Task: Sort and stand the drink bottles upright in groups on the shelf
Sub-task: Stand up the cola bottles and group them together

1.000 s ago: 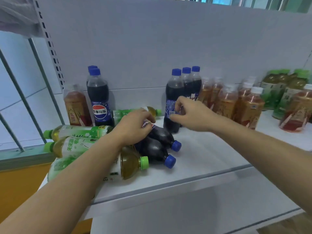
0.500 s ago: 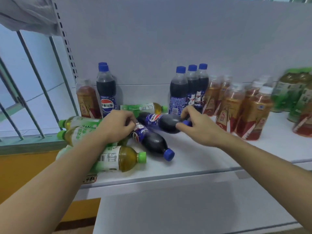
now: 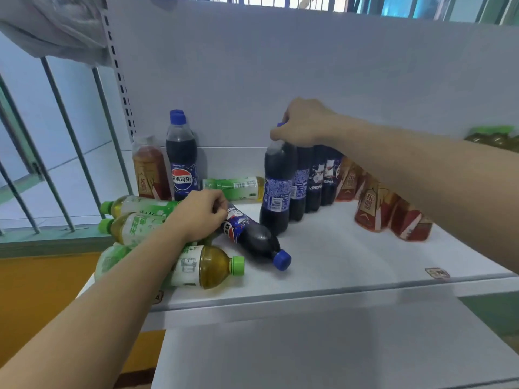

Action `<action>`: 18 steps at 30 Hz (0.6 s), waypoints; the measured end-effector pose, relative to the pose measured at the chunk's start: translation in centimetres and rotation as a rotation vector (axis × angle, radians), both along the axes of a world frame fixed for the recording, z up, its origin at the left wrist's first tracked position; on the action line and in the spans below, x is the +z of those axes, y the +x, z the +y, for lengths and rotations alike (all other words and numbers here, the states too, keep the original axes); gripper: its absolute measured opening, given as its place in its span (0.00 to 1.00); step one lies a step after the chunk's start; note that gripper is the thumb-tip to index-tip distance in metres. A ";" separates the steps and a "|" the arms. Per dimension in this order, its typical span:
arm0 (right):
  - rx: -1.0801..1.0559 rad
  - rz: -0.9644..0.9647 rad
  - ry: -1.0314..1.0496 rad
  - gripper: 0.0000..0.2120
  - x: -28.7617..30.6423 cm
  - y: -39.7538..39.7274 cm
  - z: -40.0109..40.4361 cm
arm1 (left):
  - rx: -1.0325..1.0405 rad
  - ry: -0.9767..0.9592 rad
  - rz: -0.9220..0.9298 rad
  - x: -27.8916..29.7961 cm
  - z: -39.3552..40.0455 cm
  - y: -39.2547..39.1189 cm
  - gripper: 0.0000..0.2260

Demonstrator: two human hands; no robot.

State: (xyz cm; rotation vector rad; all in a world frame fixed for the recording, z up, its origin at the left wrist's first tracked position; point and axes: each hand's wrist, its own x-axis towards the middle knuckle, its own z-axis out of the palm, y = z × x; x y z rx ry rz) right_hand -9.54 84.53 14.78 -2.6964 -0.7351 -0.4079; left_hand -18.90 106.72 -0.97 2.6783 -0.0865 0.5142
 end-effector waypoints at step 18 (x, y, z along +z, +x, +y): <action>-0.092 -0.006 0.331 0.11 -10.4 -8.4 -1.5 | -0.127 -0.019 -0.072 1.3 -0.3 -0.4 0.02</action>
